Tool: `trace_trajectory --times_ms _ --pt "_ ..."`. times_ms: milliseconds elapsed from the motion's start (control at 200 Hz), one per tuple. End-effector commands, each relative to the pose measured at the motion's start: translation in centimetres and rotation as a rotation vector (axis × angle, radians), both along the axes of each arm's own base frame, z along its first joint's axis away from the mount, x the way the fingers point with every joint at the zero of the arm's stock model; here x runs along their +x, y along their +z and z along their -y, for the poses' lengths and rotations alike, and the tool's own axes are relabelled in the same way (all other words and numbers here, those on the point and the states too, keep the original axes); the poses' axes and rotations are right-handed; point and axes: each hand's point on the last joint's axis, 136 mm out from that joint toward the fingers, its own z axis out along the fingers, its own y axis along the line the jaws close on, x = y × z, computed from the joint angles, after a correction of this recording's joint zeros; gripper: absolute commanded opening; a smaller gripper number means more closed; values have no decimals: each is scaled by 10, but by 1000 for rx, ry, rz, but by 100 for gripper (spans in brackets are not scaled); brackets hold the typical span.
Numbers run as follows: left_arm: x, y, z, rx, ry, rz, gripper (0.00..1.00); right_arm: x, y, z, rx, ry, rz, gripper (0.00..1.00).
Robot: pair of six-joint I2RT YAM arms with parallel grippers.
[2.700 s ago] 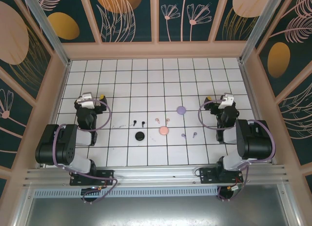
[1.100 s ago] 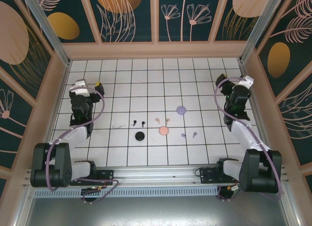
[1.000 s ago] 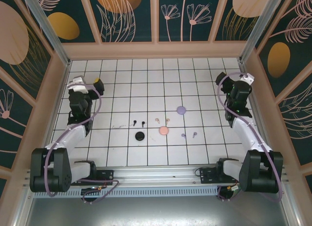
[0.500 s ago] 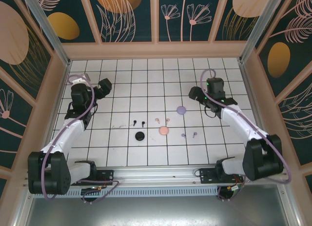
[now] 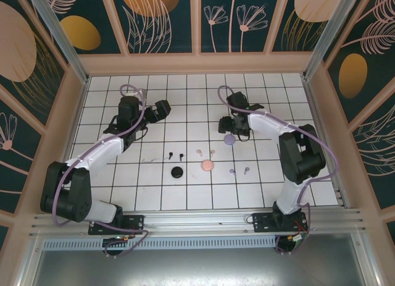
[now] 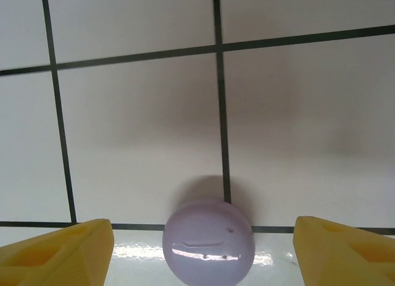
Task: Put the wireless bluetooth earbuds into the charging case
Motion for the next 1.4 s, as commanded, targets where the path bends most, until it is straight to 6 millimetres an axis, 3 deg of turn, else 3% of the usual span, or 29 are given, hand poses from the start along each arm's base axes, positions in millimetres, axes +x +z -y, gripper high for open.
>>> trace_trajectory --times_ms 0,260,1036,1396 --pt "6 10 10 -6 -18 14 99 -6 -4 5 -95 46 -40 77" --pt "6 11 20 -5 -37 15 99 -14 -26 8 -134 69 -99 71" --pt "9 6 23 16 -45 9 99 -26 -43 1 -172 103 -137 64" --pt "7 14 23 -12 -32 -8 99 -29 -55 1 -165 92 -154 52"
